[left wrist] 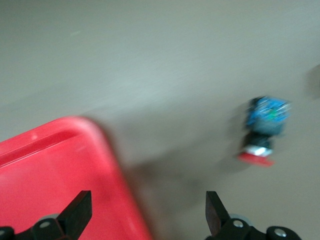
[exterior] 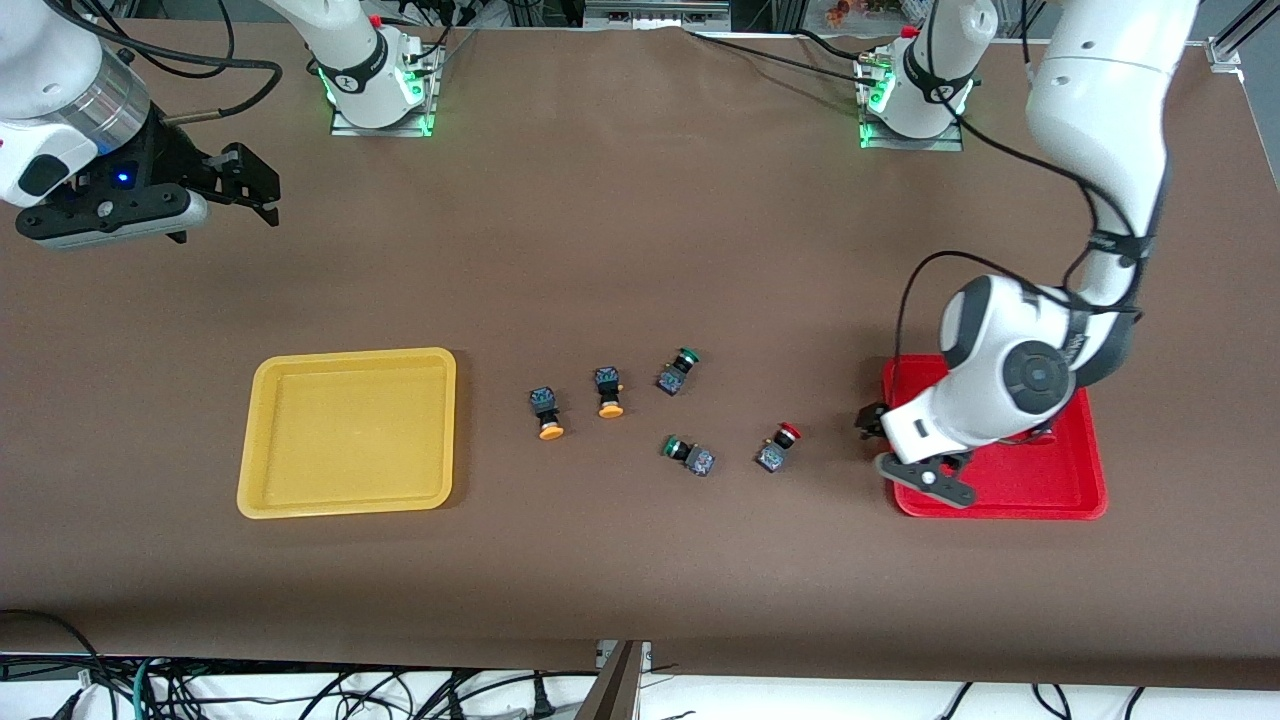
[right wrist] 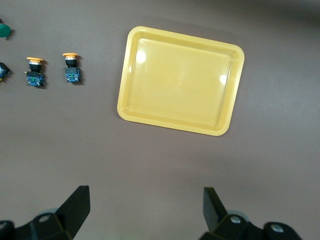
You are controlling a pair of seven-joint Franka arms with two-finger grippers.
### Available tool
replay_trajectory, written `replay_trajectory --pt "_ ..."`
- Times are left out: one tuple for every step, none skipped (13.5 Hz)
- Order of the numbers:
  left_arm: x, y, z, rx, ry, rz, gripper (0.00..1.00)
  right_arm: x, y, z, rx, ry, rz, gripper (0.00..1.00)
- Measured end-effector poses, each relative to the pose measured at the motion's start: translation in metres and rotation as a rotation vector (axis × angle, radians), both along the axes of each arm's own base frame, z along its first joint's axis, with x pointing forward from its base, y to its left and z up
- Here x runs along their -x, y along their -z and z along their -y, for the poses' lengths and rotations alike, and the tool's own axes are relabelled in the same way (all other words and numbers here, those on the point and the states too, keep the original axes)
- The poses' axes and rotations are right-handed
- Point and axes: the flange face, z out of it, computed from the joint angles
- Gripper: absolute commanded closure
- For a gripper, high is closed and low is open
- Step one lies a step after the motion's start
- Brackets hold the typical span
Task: Place red and yellow buttons in trays
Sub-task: 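Move the left gripper back and grasp the second red-capped button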
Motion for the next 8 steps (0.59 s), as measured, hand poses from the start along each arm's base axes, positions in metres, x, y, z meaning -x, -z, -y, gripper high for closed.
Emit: replay_trajectory --pt "-0.001 0.006 0.024 0.013 -0.012 0.0 0.0 0.0 0.0 0.0 0.0 0.0 0.002 0.0" --pt "-0.001 0.011 0.049 0.019 -0.017 0.003 0.0 0.0 0.0 0.0 0.0 0.0 0.002 0.0" --pt "0.002 0.015 0.076 0.024 -0.006 0.008 0.0 0.0 0.0 0.0 -0.001 0.0 0.003 0.0" --pt "0.007 0.021 0.105 0.03 0.01 0.026 0.0 -0.001 0.0 0.001 -0.001 0.002 0.005 0.0" --pt "0.012 0.027 0.128 0.034 0.017 0.047 0.0 -0.001 0.0 0.002 -0.001 0.003 0.006 0.0" --pt "0.015 0.033 0.14 0.033 0.023 0.065 0.0 -0.001 0.0 0.002 -0.001 0.004 0.006 0.0" --pt "0.014 0.039 0.143 0.031 0.028 0.082 0.0 -0.002 0.0 0.002 -0.001 0.004 0.006 0.0" --pt "0.012 0.046 0.14 0.022 0.035 0.101 0.0 -0.002 0.0 0.002 -0.001 0.004 0.006 0.0"
